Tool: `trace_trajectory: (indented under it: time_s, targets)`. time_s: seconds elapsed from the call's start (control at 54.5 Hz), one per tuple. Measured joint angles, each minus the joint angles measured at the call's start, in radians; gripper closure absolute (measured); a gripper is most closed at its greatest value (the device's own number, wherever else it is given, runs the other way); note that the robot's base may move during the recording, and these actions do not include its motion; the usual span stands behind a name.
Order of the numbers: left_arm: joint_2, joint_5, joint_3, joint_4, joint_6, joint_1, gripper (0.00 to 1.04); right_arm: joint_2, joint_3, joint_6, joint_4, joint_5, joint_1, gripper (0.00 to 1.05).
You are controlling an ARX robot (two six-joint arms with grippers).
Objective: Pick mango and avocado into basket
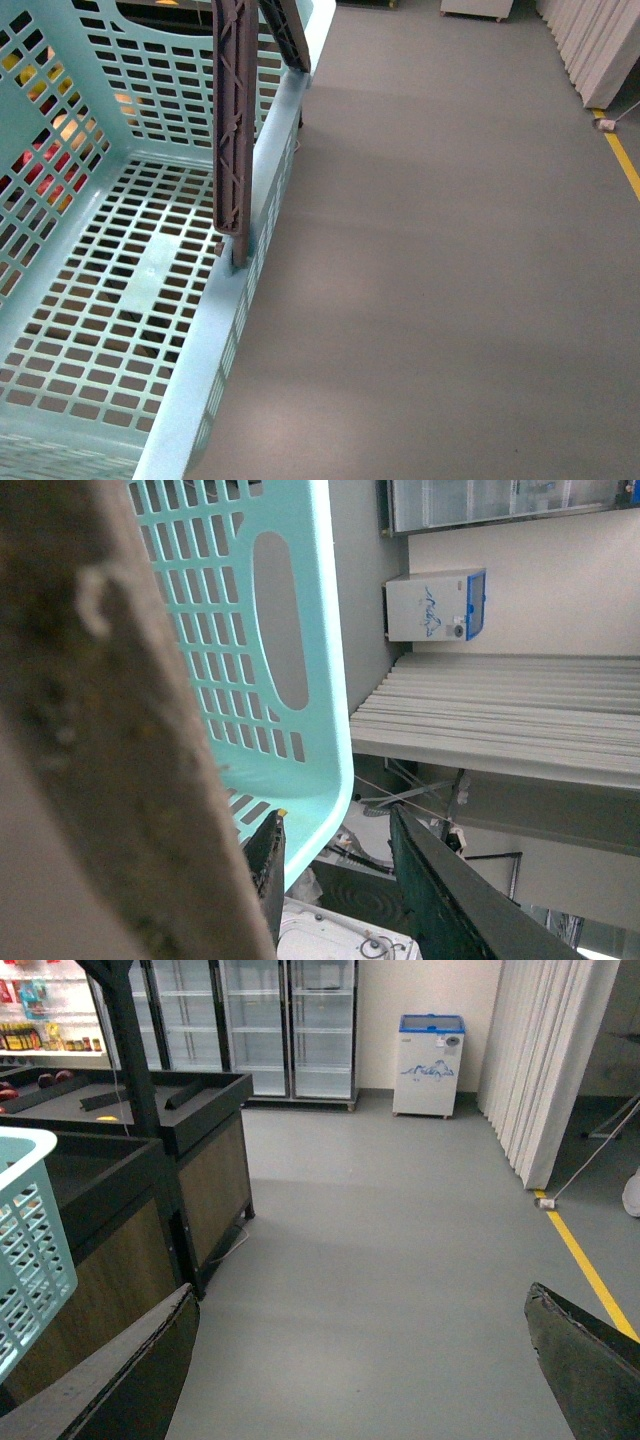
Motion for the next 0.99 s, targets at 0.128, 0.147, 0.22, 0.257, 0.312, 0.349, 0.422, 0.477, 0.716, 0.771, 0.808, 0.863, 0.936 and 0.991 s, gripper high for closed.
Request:
trace_trajectory:
  time_s: [0.128, 0.147, 0.22, 0.257, 0.312, 0.349, 0.422, 0.477, 0.716, 0.771, 0.808, 0.863, 0.936, 0.991]
  targets:
    - [-0.001, 0.000, 0.000, 0.000, 0.000, 0.000, 0.71, 0.000, 0.000, 0.000, 0.000, 0.000, 0.000, 0.08]
    - [-0.001, 0.000, 0.000, 0.000, 0.000, 0.000, 0.71, 0.000, 0.000, 0.000, 0.000, 0.000, 0.000, 0.08]
    - [0.000, 0.001, 0.000, 0.000, 0.000, 0.000, 0.71, 0.000, 0.000, 0.000, 0.000, 0.000, 0.000, 0.08]
    - [0.000, 0.001, 0.000, 0.000, 0.000, 0.000, 0.71, 0.000, 0.000, 0.000, 0.000, 0.000, 0.000, 0.08]
    - [0.000, 0.001, 0.000, 0.000, -0.002, 0.000, 0.71, 0.000, 0.000, 0.000, 0.000, 0.000, 0.000, 0.08]
    - [-0.001, -0.001, 0.000, 0.000, -0.002, 0.000, 0.71, 0.000, 0.000, 0.000, 0.000, 0.000, 0.000, 0.08]
    - [-0.002, 0.002, 0.000, 0.000, -0.001, -0.004, 0.71, 0.000, 0.000, 0.000, 0.000, 0.001, 0.000, 0.08]
    - [0.000, 0.010, 0.000, 0.000, -0.005, -0.007, 0.71, 0.000, 0.000, 0.000, 0.000, 0.001, 0.000, 0.08]
    - [0.000, 0.002, -0.001, 0.000, -0.010, -0.004, 0.71, 0.000, 0.000, 0.000, 0.000, 0.000, 0.000, 0.08]
    - [-0.001, -0.005, -0.001, 0.000, -0.008, -0.002, 0.71, 0.000, 0.000, 0.000, 0.000, 0.001, 0.000, 0.08]
    - [-0.002, -0.009, -0.001, 0.000, -0.007, -0.002, 0.71, 0.000, 0.000, 0.000, 0.000, 0.000, 0.000, 0.08]
    - [-0.002, -0.007, -0.001, 0.000, -0.003, -0.002, 0.71, 0.000, 0.000, 0.000, 0.000, 0.000, 0.000, 0.08]
    - [0.002, 0.000, -0.001, 0.000, -0.007, -0.002, 0.71, 0.000, 0.000, 0.000, -0.001, 0.000, 0.000, 0.08]
    - [0.002, 0.001, -0.001, 0.000, -0.008, -0.003, 0.71, 0.000, 0.000, 0.000, -0.001, 0.002, 0.000, 0.08]
